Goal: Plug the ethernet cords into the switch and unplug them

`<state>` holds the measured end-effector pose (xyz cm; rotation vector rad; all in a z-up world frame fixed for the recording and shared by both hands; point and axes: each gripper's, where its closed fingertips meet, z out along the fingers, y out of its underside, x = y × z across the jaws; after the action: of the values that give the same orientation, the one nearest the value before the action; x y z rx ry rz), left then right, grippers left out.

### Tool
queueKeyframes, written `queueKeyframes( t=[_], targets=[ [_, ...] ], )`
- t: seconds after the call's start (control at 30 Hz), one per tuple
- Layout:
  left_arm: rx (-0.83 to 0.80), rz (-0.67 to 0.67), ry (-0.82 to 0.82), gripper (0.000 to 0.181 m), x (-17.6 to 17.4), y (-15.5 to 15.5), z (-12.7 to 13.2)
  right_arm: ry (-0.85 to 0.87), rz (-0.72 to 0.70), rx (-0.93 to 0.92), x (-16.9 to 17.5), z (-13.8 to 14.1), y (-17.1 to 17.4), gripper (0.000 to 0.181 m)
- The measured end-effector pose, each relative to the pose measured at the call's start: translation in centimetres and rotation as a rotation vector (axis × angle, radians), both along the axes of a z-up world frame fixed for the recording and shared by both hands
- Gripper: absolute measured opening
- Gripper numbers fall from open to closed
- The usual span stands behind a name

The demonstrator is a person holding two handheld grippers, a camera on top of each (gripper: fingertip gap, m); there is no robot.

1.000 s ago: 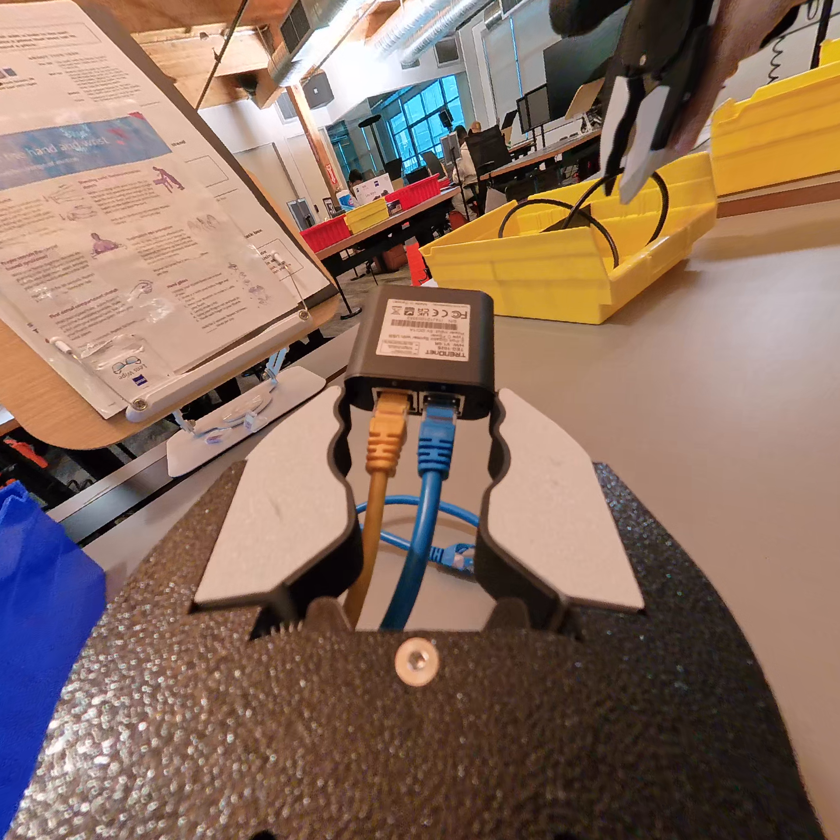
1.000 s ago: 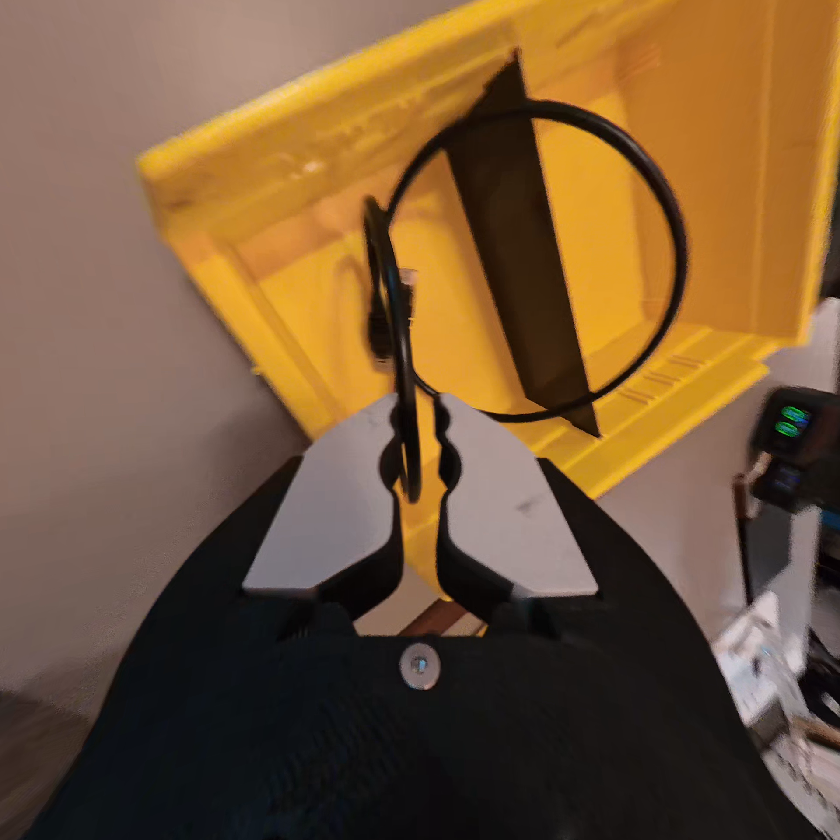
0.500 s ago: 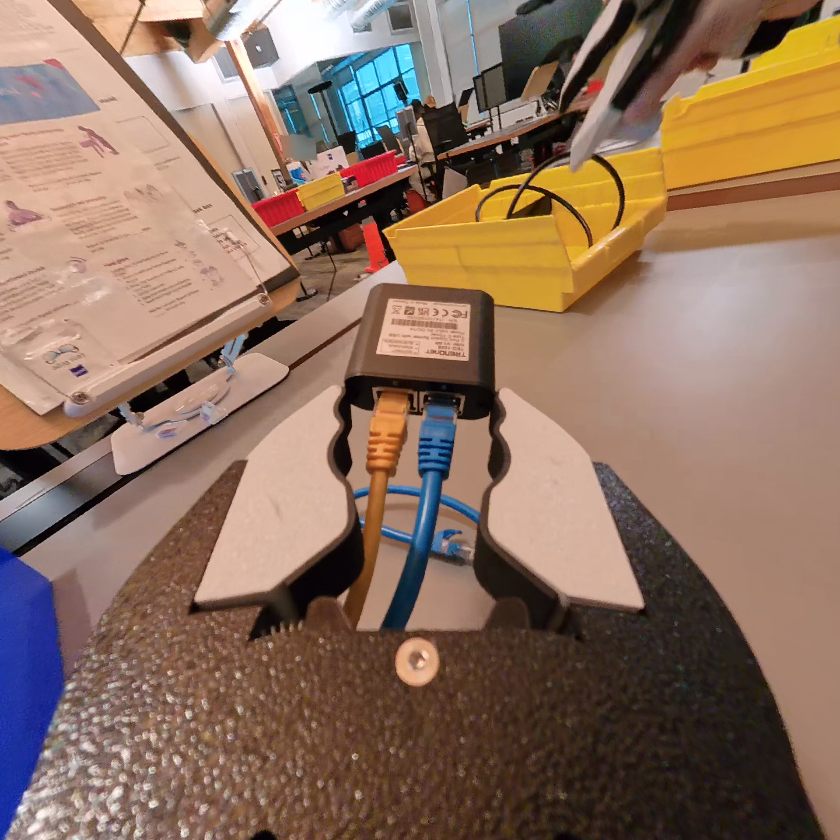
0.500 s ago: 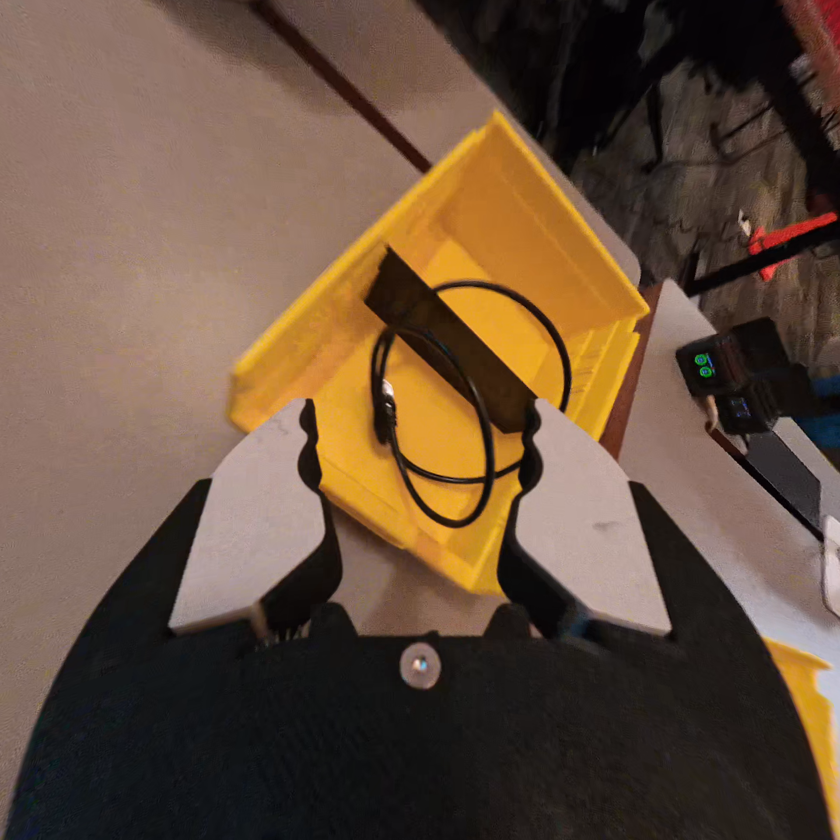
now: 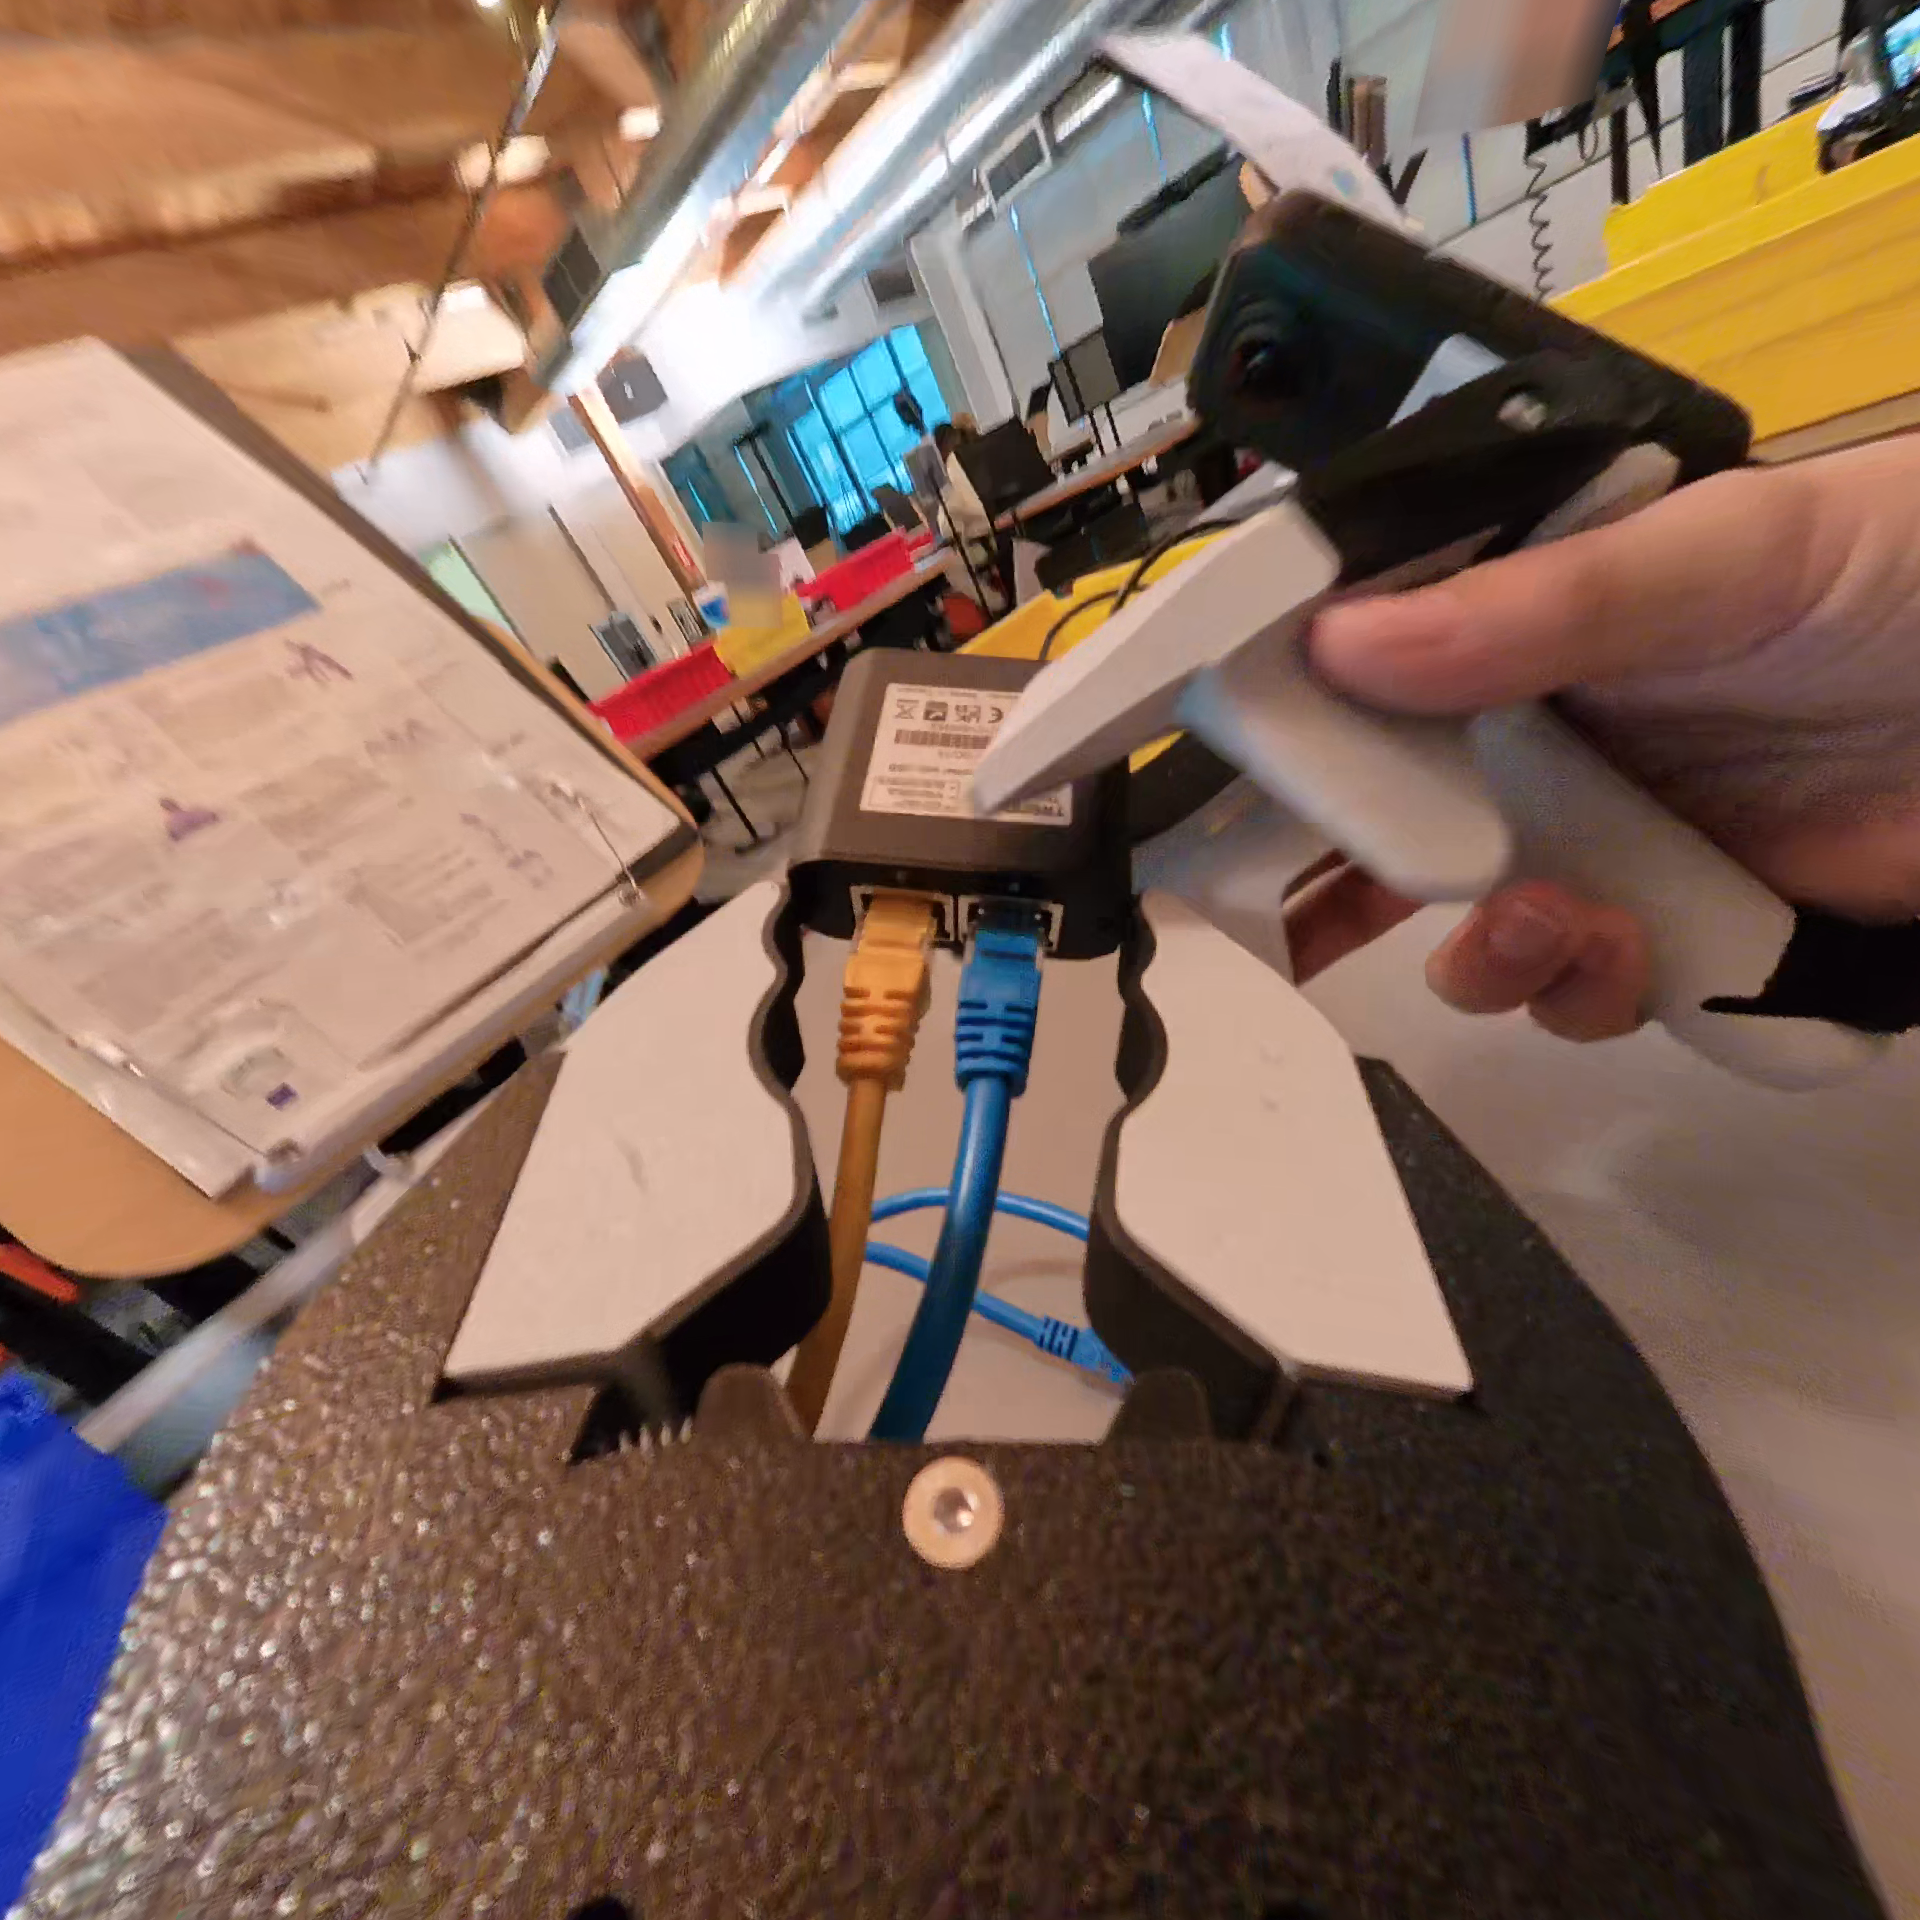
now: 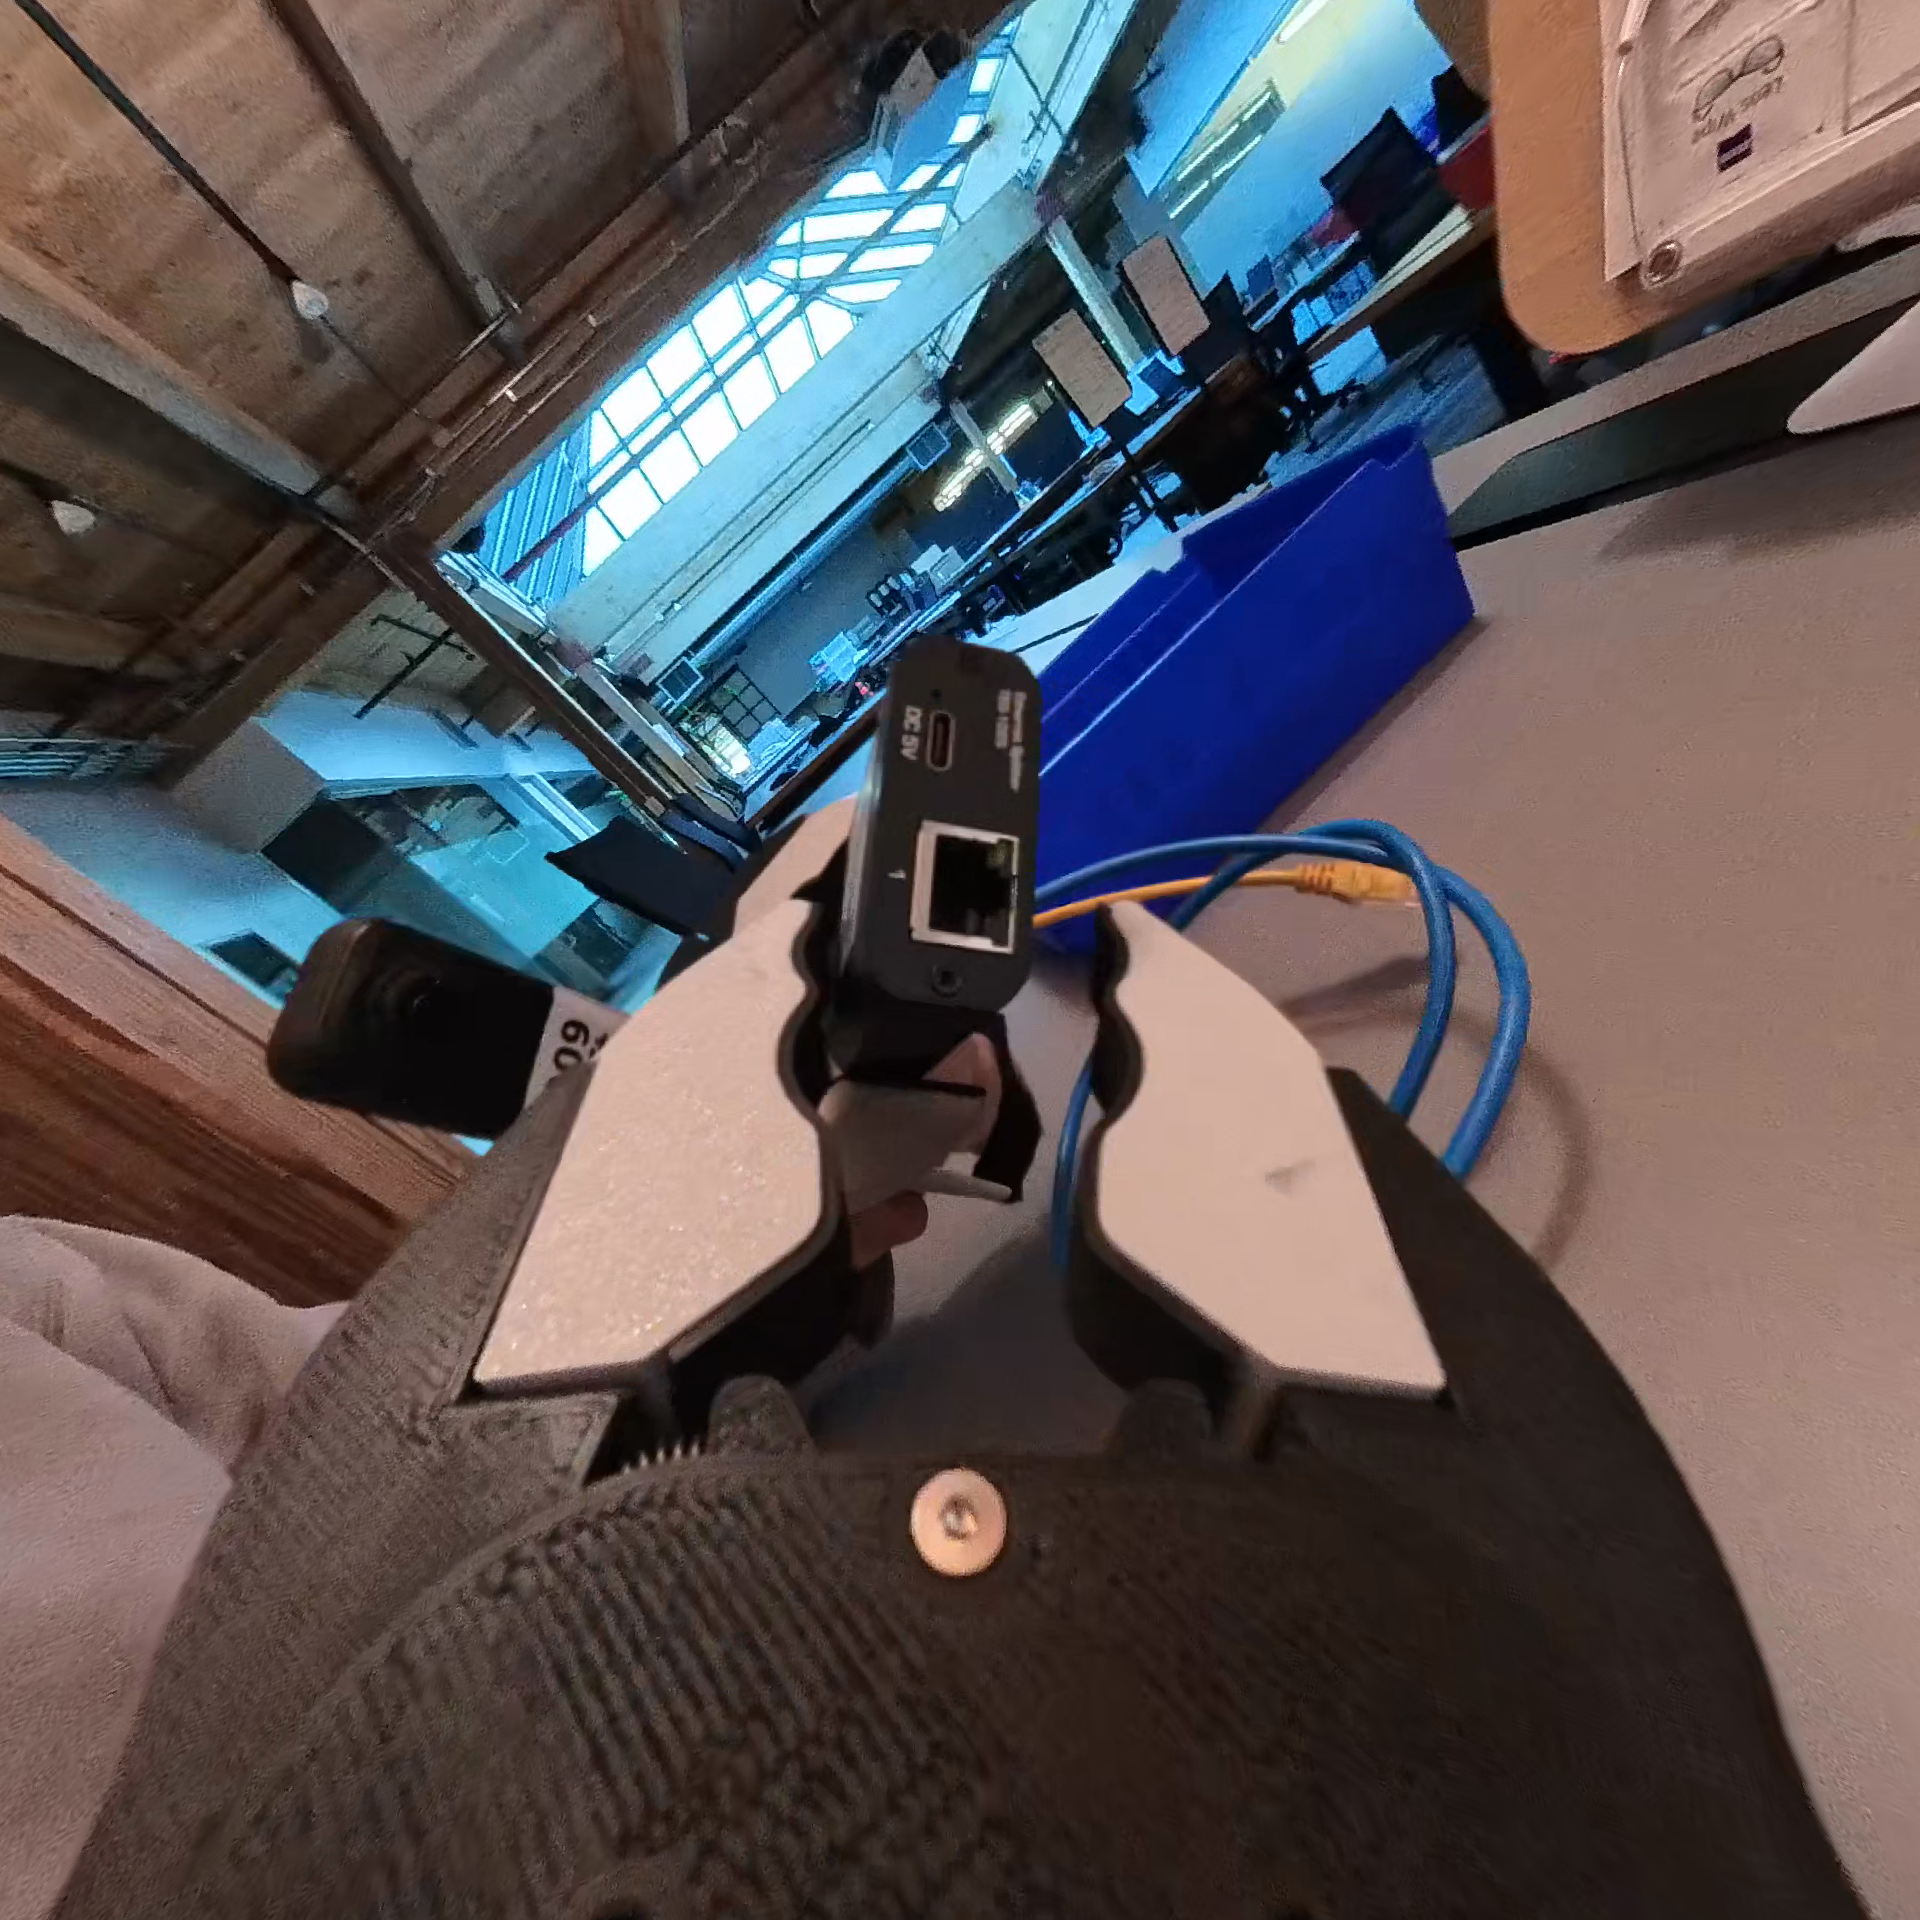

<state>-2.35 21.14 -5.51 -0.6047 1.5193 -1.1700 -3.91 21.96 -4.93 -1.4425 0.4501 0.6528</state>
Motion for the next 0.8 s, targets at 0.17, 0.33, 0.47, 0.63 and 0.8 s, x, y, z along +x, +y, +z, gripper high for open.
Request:
queueKeyframes(
  t=[0.17, 0.33, 0.47, 0.63, 0.8],
  targets=[
    [0.016, 0.069, -0.089, 0.058, 0.1, -0.6, 0.5, -0.008, -0.006, 0.103, -0.6, 0.9, -0.7, 0.025],
    [0.031, -0.133, 0.113, 0.07, -0.5, -2.9, -1.4, -0.473, -0.099, -0.077, 0.4, 2.1, -2.9, 0.024],
    [0.101, -0.136, 0.263, 0.082, -1.2, -0.9, -1.7, -1.098, -0.057, -0.365, -0.4, 1.7, -5.0, 0.025],
    [0.117, -0.33, 0.149, 0.05, -4.7, -2.3, 2.0, -1.491, 0.11, -0.616, -1.8, -0.9, -5.9, 0.025],
    [0.282, -0.367, 0.256, 0.043, -5.1, -3.5, -1.2, -1.55, 0.217, -0.579, -3.9, -1.8, -4.7, 0.024]
  ],
)
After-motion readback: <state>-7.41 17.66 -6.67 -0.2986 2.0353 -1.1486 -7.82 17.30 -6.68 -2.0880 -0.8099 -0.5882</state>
